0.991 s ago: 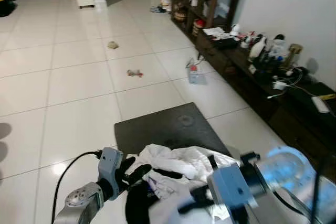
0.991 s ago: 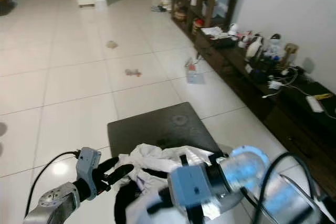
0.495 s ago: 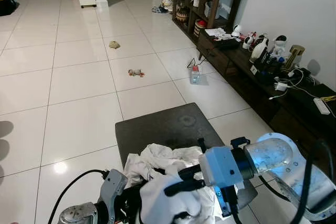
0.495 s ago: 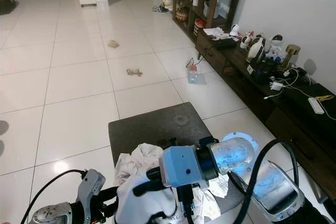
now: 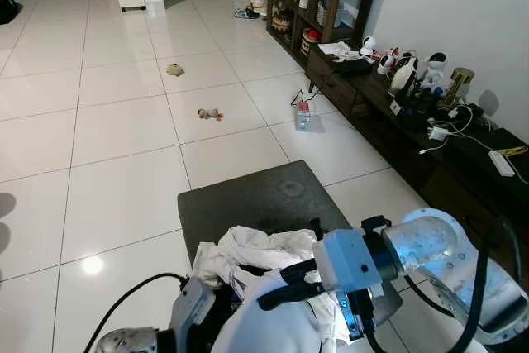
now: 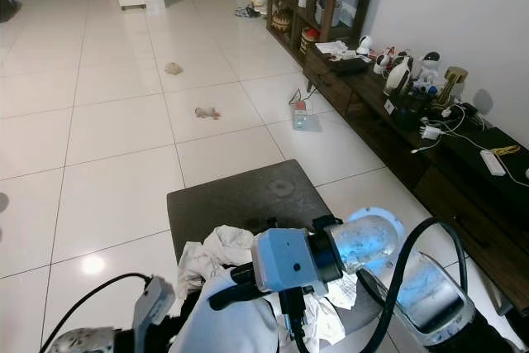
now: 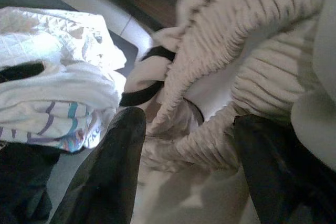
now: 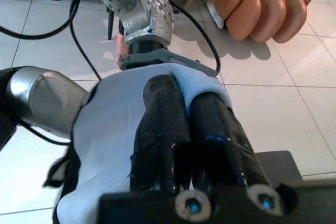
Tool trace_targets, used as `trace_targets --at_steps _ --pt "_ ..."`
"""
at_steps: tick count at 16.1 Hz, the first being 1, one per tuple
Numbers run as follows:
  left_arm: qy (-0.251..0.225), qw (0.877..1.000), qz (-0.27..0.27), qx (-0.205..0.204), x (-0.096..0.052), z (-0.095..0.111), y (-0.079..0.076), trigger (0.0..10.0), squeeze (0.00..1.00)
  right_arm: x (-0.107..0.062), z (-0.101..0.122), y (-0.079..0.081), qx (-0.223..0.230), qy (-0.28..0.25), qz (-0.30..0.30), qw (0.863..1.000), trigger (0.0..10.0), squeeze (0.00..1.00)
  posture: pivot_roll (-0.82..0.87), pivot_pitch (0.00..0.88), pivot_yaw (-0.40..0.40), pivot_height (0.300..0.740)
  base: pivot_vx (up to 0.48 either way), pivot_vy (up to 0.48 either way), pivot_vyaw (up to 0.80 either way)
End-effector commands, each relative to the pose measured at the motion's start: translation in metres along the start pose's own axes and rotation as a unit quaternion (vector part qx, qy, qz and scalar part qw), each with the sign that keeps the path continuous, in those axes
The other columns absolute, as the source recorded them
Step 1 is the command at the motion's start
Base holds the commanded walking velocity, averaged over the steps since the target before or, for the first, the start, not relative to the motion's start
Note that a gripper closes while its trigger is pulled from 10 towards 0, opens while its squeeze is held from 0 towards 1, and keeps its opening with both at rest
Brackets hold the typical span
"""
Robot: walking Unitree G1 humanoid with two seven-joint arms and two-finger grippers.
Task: Hang hanger
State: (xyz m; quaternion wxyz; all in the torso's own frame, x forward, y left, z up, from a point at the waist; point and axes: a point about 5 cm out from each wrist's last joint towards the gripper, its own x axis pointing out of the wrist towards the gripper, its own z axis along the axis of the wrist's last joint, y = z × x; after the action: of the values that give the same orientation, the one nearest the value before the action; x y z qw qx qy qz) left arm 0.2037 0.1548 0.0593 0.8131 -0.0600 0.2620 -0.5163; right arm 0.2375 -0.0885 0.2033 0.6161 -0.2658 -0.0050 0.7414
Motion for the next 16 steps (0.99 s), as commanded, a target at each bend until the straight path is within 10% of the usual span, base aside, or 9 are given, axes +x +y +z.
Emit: trace_targets --at_steps 1,5,16 --pt "0.000 0.999 0.031 0.014 -0.006 0.003 0.004 10.0 0.00 -0.002 0.004 0.000 -0.012 -0.002 0.009 1.000 0.0 0.00 -0.02 0.127 -0.071 0.740 0.000 0.000 0.00" --pt "-0.041 0.982 0.182 0.040 -0.024 0.022 0.031 10.0 0.00 -0.002 -0.003 0.004 -0.005 0.010 0.023 1.000 0.0 0.00 -0.01 0.121 -0.073 0.740 0.000 0.000 0.00" --pt "-0.053 0.967 0.247 0.041 -0.029 0.026 0.046 10.0 0.00 -0.005 -0.005 0.017 0.013 0.007 0.075 0.997 0.0 0.00 -0.02 0.108 -0.075 0.740 0.000 0.000 0.00"
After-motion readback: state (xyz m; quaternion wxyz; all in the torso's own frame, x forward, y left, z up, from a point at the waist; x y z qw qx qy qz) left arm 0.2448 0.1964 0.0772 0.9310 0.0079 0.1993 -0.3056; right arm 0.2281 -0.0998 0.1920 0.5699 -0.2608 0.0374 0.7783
